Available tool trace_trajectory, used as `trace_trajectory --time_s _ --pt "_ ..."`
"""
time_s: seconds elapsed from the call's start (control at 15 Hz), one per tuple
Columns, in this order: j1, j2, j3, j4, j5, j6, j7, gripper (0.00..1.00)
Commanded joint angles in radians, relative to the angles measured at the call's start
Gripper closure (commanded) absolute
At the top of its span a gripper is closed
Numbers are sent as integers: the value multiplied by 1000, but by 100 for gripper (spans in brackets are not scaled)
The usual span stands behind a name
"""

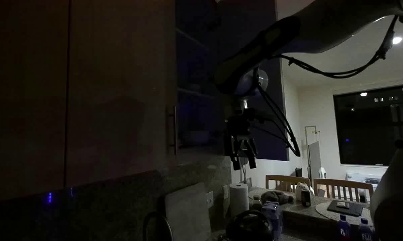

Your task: Open the left cabinet door

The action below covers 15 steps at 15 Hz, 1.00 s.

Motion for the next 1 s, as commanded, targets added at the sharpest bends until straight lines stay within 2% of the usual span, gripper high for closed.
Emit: trace_trajectory --time_s 0.0,0.67,0.93 --pt "-19 2 16 2 6 -2 -6 0" --pt "-19 2 16 2 6 -2 -6 0" --pt "-18 -4 45 15 -20 -13 24 0"
